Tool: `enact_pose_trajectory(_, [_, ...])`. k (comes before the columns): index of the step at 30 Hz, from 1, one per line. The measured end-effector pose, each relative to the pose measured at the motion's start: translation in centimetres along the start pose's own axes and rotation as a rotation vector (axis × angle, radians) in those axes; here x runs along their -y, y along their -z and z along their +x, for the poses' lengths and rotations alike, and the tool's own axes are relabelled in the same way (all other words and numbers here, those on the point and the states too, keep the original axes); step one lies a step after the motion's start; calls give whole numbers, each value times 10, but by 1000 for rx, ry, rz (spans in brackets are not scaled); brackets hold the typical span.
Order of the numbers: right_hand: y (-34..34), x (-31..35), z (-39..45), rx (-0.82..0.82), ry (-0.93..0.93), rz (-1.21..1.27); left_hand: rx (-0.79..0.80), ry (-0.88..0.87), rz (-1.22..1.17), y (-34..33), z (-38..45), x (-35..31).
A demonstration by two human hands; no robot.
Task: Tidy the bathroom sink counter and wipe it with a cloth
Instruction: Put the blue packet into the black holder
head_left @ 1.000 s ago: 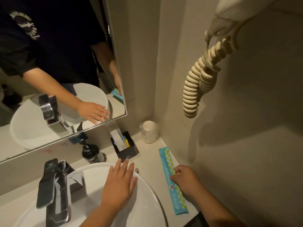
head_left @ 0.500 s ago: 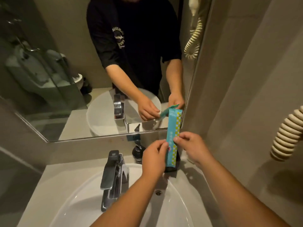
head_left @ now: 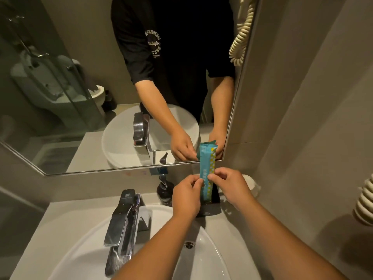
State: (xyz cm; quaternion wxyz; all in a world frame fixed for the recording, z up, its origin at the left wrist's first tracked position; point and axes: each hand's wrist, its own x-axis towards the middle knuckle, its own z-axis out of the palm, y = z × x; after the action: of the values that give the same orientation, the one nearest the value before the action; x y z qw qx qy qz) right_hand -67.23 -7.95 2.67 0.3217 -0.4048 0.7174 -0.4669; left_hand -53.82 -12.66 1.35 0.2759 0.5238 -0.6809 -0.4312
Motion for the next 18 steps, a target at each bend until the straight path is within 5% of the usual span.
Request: enact_pose_trajectory(18, [-17,-30,-1,40,-42,-413,36,23,351,-8,-2,28])
